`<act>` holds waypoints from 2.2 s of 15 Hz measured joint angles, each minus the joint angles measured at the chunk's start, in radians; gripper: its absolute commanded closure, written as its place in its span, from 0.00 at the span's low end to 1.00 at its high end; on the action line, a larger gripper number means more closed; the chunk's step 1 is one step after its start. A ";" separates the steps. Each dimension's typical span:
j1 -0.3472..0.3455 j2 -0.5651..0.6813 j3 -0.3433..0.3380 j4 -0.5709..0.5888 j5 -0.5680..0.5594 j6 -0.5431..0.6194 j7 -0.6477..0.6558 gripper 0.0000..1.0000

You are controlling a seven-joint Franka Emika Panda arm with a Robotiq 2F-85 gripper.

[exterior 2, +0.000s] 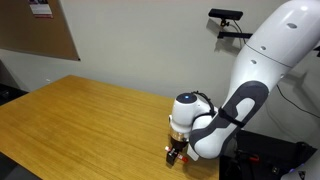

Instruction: Take the marker from the table and put it in the white cup

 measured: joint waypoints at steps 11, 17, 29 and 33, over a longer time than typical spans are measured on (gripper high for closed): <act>-0.006 0.007 -0.011 0.019 -0.001 0.006 0.000 0.95; 0.019 -0.048 -0.085 0.009 -0.048 -0.050 0.005 0.95; 0.007 -0.414 -0.070 -0.050 -0.138 -0.325 -0.044 0.95; -0.007 -0.524 -0.051 -0.070 -0.165 -0.346 -0.065 0.95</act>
